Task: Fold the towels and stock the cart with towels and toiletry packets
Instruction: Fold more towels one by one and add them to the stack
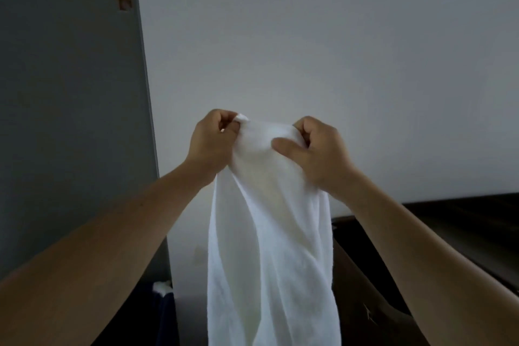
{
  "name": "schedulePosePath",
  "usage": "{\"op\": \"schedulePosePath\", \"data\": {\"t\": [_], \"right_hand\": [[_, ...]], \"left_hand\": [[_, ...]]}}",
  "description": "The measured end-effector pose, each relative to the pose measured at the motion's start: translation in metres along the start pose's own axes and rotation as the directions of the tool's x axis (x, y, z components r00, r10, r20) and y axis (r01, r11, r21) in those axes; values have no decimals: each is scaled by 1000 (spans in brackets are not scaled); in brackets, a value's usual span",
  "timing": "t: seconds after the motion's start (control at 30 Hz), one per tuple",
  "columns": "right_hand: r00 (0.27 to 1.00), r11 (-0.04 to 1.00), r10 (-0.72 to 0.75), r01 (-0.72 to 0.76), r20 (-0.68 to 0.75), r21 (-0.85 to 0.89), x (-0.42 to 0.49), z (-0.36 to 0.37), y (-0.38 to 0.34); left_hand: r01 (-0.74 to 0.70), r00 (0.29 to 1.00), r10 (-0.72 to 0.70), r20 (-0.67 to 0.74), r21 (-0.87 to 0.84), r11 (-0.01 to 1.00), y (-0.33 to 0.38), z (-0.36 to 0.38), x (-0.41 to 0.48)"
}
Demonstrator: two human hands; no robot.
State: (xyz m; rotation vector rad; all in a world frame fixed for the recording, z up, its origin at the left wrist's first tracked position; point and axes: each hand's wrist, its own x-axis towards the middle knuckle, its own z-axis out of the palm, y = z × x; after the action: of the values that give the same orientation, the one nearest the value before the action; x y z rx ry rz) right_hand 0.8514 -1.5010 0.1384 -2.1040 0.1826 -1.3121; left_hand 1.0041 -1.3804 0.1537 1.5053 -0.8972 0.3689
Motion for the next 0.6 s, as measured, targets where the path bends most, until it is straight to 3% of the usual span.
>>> {"op": "schedulePosePath", "data": {"t": [0.03, 0.2, 0.37, 0.43, 0.6], "right_hand": [[1000, 1000, -24, 24, -18, 19, 2, 3, -7], [982, 986, 168, -167, 88, -14, -13, 15, 9], [993, 991, -72, 82, -95, 107, -6, 4, -3], [995, 992, -91, 94, -37, 90, -18, 7, 2], [988, 986, 53, -75, 147, 150, -47, 14, 29]], "left_hand": [[-18, 1000, 18, -5, 36, 999, 3, -1, 7], [-57, 997, 48, 58, 172, 984, 2, -12, 19], [98, 993, -100, 67, 33, 995, 15, -5, 16], [148, 982, -147, 122, 3, 989, 21, -5, 11], [248, 957, -231, 178, -82, 965, 22, 7, -9]]}}
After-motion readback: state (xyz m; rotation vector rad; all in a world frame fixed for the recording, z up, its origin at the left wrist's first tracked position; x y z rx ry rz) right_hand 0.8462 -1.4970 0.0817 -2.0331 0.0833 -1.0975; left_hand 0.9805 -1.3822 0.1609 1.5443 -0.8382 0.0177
